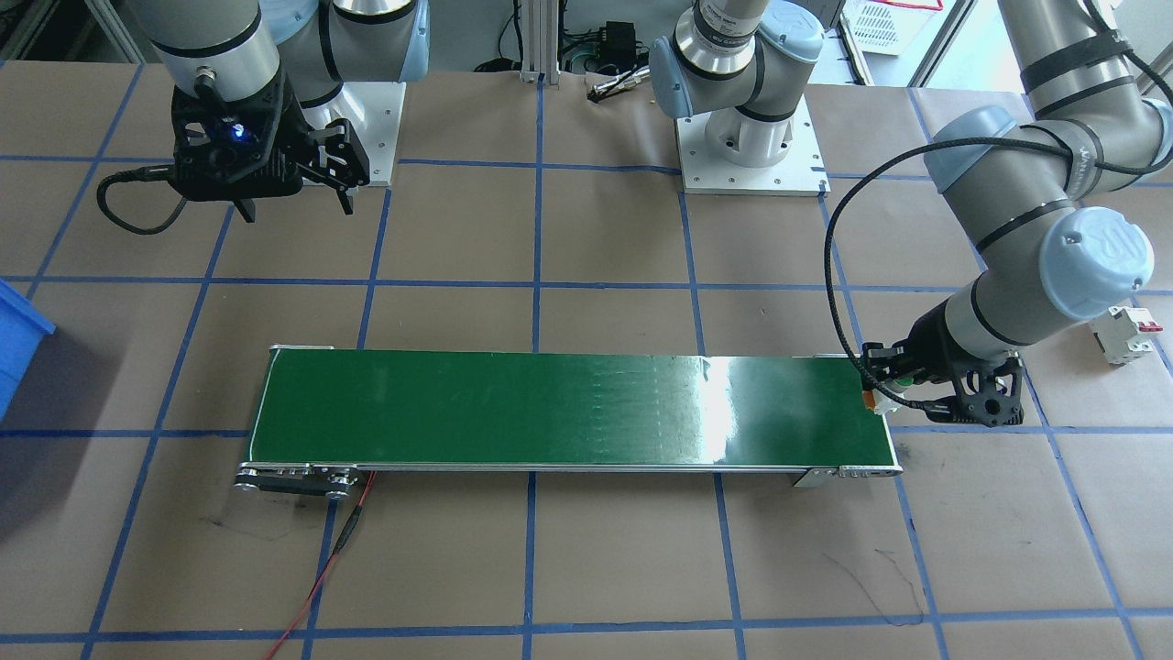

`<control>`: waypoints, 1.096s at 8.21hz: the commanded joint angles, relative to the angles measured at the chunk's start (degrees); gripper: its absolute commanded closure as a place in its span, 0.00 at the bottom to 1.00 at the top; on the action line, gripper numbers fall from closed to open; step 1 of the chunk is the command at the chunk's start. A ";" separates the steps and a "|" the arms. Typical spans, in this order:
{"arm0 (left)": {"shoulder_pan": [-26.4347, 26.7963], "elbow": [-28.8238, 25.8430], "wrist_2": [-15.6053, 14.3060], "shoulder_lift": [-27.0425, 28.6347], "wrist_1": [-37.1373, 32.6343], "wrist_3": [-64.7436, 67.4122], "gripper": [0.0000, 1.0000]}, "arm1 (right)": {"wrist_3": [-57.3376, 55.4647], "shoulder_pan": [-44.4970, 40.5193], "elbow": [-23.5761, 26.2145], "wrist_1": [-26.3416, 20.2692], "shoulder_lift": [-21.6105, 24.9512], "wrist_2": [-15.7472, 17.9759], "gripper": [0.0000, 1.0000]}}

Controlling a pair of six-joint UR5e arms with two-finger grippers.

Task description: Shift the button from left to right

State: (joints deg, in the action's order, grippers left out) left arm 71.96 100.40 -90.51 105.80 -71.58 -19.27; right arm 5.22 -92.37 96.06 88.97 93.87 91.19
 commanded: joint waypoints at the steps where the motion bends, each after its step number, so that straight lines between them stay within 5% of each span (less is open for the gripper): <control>1: 0.29 -0.03 -0.45 1.87 0.48 -0.06 1.00 | -0.12 0.00 0.00 0.07 0.00 -0.05 0.00; 3: 0.29 0.32 -0.45 2.92 0.39 0.46 1.00 | -0.04 0.00 0.00 -0.02 0.00 -0.05 0.00; 5: 0.29 0.32 -0.37 3.01 0.39 1.08 0.87 | 0.14 0.00 0.00 -0.02 0.00 0.04 0.00; 6: 0.29 0.32 -0.11 2.66 0.30 1.08 0.12 | 0.05 0.00 0.00 0.07 0.00 0.04 0.00; 7: 0.55 0.23 -0.19 1.88 -0.48 1.43 0.00 | 0.05 0.00 0.00 0.07 0.00 -0.05 0.00; 9: 2.47 0.23 -0.19 -0.31 -1.01 3.09 0.00 | 0.05 0.00 0.00 0.07 0.00 -0.05 0.00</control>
State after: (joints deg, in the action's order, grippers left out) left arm 72.73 100.69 -90.71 107.52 -71.93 -17.49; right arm 5.28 -92.37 96.07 89.03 93.87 91.16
